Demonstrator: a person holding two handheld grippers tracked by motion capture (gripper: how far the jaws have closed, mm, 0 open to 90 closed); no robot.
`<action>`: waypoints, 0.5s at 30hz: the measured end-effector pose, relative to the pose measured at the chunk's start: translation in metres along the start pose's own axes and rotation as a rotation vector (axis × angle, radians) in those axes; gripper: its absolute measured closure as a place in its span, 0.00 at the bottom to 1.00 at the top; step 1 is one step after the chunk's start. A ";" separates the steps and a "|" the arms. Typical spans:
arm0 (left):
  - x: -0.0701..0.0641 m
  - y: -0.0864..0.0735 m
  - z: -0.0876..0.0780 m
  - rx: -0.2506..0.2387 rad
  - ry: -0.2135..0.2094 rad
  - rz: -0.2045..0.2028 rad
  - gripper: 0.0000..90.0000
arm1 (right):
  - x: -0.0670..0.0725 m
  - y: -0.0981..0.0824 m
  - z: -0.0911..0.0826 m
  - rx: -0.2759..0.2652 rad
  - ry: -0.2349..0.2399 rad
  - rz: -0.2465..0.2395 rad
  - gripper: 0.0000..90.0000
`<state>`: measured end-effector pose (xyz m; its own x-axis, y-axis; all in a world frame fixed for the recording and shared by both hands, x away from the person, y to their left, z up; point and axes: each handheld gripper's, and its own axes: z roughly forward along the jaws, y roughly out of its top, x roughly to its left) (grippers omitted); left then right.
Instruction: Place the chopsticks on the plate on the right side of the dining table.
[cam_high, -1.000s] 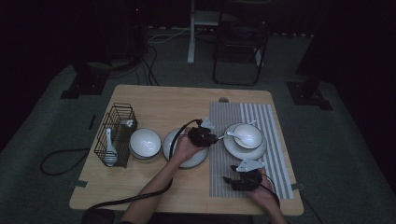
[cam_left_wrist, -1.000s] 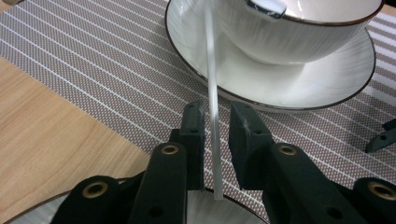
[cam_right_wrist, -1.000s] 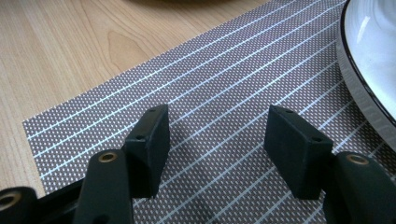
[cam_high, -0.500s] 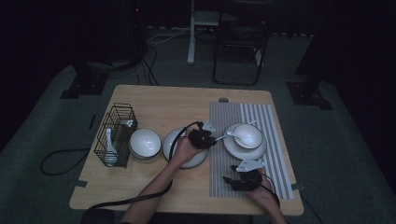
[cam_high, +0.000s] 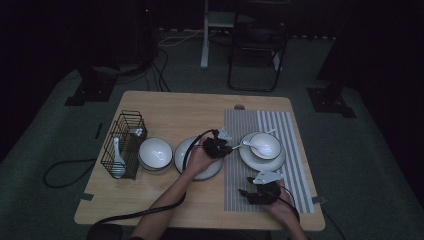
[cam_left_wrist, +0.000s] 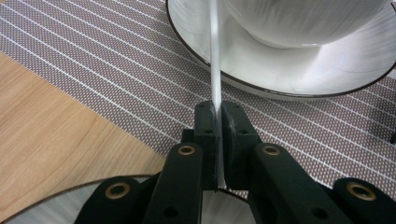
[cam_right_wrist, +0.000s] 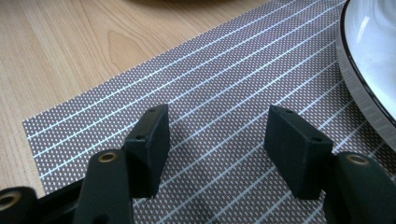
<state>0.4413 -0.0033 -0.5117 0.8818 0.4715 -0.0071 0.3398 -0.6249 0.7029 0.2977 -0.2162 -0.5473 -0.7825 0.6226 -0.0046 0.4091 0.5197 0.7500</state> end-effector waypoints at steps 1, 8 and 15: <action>0.000 0.001 0.001 0.001 -0.001 -0.001 0.96 | 0.000 0.000 0.000 0.000 0.000 0.000 0.45; 0.001 0.005 0.006 0.012 -0.012 0.006 0.96 | 0.000 0.000 0.000 -0.001 0.001 0.000 0.45; 0.002 0.007 0.009 0.019 -0.018 0.011 0.96 | 0.000 0.000 0.000 -0.001 0.000 0.000 0.44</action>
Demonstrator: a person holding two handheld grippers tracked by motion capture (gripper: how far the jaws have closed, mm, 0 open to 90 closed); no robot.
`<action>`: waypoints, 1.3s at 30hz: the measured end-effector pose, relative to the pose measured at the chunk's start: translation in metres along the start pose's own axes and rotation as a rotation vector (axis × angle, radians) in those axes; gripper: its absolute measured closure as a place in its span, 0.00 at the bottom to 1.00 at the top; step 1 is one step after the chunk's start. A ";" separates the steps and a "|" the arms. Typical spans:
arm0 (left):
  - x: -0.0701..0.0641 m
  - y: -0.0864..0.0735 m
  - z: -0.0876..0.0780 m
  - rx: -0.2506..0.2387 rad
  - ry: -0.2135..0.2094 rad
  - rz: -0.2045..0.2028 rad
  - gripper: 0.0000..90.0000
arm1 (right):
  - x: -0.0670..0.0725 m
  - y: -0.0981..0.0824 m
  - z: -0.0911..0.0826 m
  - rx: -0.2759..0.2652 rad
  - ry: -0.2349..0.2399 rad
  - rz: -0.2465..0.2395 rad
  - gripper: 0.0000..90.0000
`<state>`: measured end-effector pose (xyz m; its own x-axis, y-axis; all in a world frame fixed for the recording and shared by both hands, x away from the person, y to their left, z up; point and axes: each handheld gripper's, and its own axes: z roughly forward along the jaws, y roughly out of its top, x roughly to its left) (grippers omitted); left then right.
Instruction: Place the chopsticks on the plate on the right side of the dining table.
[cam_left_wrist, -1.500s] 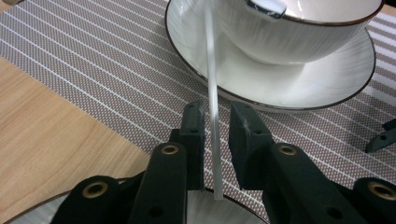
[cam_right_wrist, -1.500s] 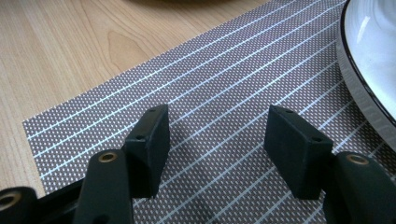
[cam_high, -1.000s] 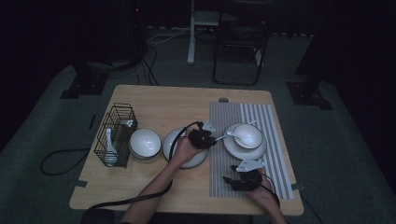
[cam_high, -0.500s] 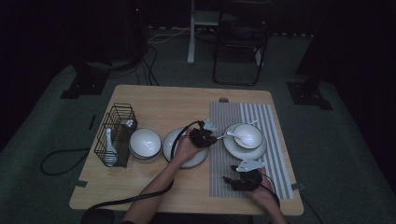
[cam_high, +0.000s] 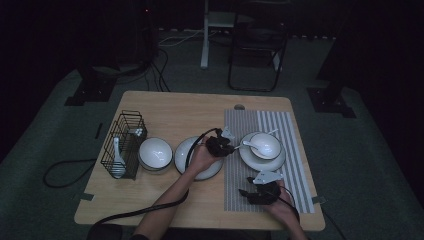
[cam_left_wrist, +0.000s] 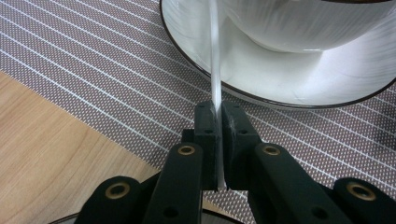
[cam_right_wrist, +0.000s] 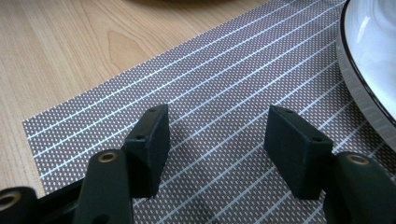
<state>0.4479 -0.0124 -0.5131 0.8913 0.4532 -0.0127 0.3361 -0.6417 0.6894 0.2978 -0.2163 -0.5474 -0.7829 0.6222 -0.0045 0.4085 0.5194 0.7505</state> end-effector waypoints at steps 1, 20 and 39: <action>0.000 0.000 0.000 0.000 -0.001 0.000 0.96 | 0.000 0.000 0.000 0.000 0.000 0.000 0.44; 0.002 0.006 0.007 0.013 -0.015 0.006 0.96 | 0.000 0.000 0.000 0.000 0.000 0.001 0.44; 0.003 0.005 -0.002 -0.025 -0.026 -0.007 0.88 | 0.000 0.000 0.000 0.000 0.000 0.002 0.44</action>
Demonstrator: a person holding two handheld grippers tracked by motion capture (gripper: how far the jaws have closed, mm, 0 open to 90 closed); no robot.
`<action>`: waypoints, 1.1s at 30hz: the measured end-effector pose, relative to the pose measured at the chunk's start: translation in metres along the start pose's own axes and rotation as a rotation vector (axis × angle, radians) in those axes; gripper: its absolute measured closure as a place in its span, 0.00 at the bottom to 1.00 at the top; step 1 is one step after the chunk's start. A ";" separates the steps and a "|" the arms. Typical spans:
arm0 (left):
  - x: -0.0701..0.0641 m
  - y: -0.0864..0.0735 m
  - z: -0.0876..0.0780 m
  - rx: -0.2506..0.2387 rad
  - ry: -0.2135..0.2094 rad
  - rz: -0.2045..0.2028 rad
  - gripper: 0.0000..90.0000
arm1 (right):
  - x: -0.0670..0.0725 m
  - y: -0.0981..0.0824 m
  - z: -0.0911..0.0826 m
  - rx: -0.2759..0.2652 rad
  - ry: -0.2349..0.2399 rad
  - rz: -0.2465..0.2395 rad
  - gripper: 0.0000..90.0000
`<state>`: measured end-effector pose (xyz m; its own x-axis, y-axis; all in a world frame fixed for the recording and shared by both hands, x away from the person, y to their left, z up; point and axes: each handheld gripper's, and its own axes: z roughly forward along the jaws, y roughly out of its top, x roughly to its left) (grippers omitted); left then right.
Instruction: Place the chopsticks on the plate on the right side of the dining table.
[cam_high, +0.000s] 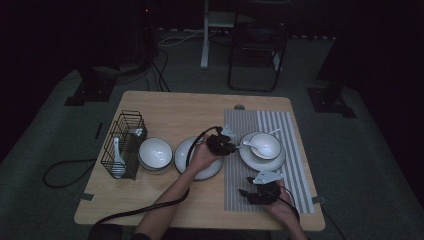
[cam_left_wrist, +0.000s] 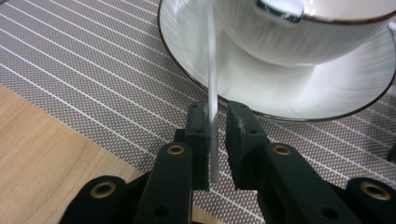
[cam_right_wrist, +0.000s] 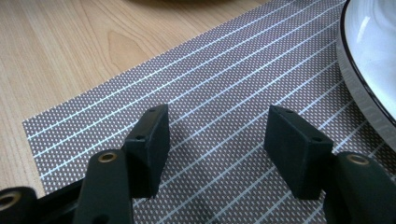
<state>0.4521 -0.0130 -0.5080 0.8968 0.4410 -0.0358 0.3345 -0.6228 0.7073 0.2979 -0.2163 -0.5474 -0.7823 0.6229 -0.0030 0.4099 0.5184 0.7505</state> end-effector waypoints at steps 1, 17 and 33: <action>0.001 0.001 -0.005 -0.016 -0.002 -0.009 0.87 | 0.000 0.000 0.000 0.001 0.000 0.000 0.44; 0.004 -0.002 -0.038 -0.103 0.015 -0.033 0.83 | 0.000 0.000 0.000 0.000 0.000 -0.001 0.44; 0.001 -0.013 -0.074 -0.169 0.009 -0.031 0.76 | 0.000 0.000 0.000 0.003 -0.008 0.007 0.41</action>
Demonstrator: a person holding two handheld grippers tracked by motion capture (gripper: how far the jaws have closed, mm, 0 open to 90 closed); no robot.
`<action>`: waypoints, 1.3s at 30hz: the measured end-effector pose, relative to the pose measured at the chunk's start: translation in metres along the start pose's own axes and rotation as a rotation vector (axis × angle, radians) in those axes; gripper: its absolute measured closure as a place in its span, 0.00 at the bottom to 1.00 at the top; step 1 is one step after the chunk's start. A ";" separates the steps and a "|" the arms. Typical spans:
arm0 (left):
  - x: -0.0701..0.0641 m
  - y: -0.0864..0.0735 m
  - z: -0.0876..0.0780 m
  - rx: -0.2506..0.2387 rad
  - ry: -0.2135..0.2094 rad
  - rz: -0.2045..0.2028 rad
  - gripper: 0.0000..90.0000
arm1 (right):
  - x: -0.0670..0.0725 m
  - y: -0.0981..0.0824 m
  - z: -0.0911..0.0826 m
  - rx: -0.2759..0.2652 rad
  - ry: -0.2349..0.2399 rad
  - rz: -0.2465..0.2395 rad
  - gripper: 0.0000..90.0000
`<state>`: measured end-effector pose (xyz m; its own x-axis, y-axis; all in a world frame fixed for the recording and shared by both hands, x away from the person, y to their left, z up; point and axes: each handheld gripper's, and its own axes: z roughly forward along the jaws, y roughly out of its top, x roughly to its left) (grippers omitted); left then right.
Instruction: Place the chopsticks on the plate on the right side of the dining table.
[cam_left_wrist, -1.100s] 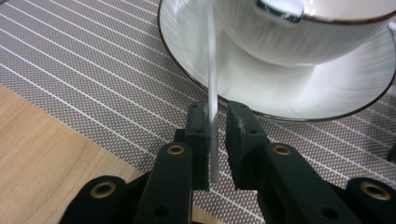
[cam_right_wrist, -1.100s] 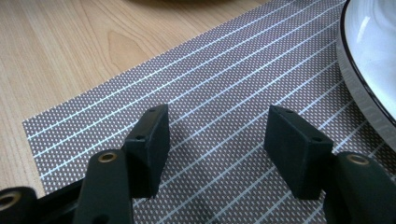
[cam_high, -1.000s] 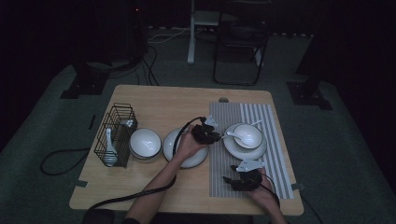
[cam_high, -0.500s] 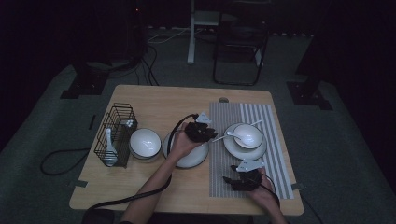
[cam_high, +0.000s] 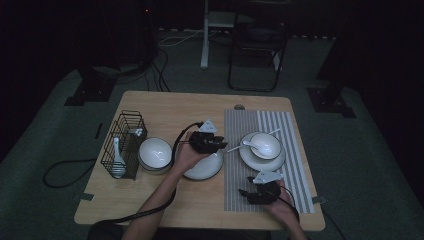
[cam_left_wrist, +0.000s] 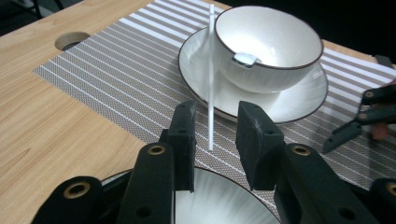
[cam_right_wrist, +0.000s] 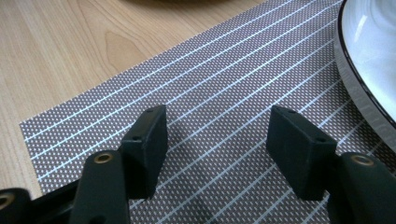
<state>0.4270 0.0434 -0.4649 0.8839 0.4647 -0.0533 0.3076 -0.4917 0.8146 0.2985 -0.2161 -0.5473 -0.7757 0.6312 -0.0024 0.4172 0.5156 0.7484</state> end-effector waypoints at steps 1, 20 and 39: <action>-0.001 0.000 -0.002 -0.004 0.000 -0.001 0.76 | 0.000 0.000 0.000 0.000 -0.002 0.000 0.41; -0.003 -0.002 -0.028 -0.021 -0.004 0.006 0.74 | 0.002 0.004 0.004 0.003 -0.013 -0.013 0.38; 0.002 -0.003 -0.055 -0.035 0.022 0.002 0.72 | 0.001 0.004 0.005 0.006 -0.004 0.001 0.37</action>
<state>0.4082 0.0858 -0.4359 0.8765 0.4798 -0.0396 0.2931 -0.4664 0.8346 0.3016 -0.2105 -0.5477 -0.7731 0.6342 -0.0040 0.4209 0.5179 0.7447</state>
